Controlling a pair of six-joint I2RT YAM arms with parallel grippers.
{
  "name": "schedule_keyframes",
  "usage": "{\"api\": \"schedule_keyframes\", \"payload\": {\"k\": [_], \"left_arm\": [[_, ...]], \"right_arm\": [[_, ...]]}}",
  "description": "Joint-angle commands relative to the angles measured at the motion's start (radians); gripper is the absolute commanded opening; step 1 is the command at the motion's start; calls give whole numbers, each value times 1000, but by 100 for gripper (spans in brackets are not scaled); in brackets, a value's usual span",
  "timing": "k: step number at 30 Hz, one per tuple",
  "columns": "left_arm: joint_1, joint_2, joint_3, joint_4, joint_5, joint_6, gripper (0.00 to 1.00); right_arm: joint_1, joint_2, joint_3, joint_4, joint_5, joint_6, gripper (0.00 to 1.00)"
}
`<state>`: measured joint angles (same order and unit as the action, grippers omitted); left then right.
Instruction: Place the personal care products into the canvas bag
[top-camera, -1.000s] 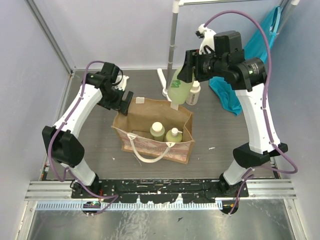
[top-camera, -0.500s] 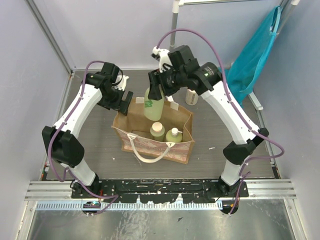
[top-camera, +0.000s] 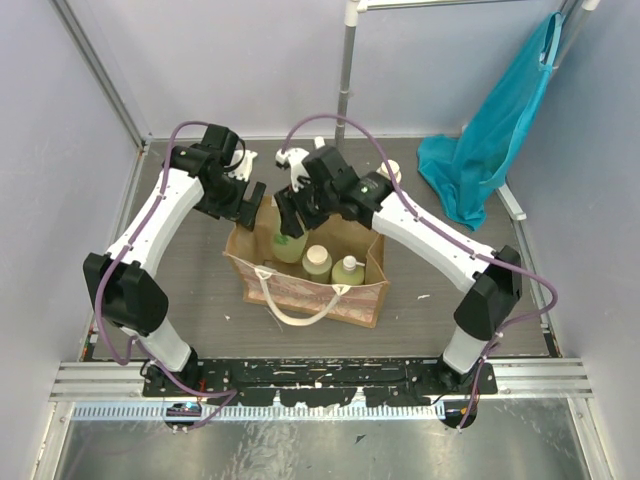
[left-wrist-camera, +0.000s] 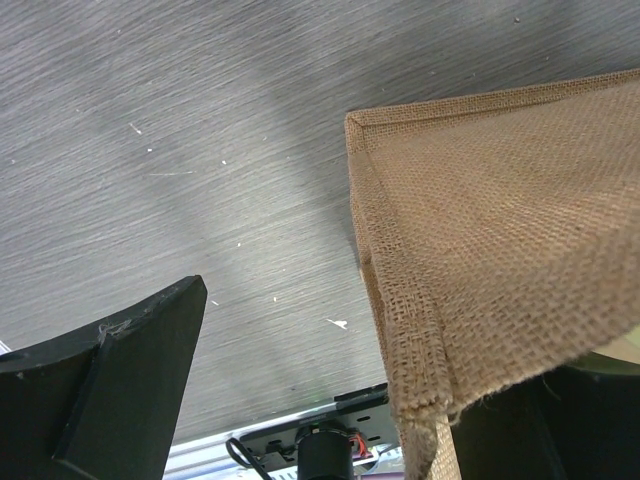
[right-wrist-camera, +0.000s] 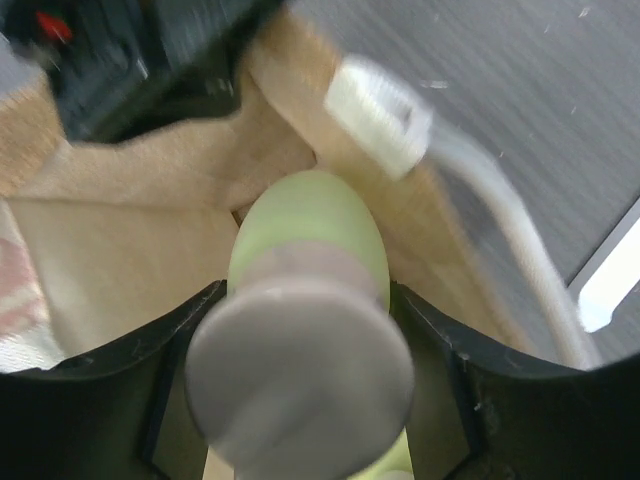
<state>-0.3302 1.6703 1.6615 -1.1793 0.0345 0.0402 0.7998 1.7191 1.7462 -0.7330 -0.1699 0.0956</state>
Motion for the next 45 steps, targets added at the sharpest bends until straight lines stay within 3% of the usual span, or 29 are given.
{"api": "schedule_keyframes", "payload": {"k": [1, 9, 33, 35, 45], "left_arm": [[3, -26, 1, 4, -15, 9, 98], [2, -26, 4, 0, -19, 15, 98], [3, -31, -2, 0, -15, 8, 98], [2, -30, 0, 0, -13, 7, 98], [2, -23, -1, 5, 1, 0, 98]], "right_arm": [[9, -167, -154, 292, 31, -6, 1], [17, -192, -226, 340, 90, -27, 1], [102, -4, -260, 323, 291, -96, 1], [102, 12, -258, 312, 292, -96, 8], [105, 36, -238, 279, 288, -92, 67]]}}
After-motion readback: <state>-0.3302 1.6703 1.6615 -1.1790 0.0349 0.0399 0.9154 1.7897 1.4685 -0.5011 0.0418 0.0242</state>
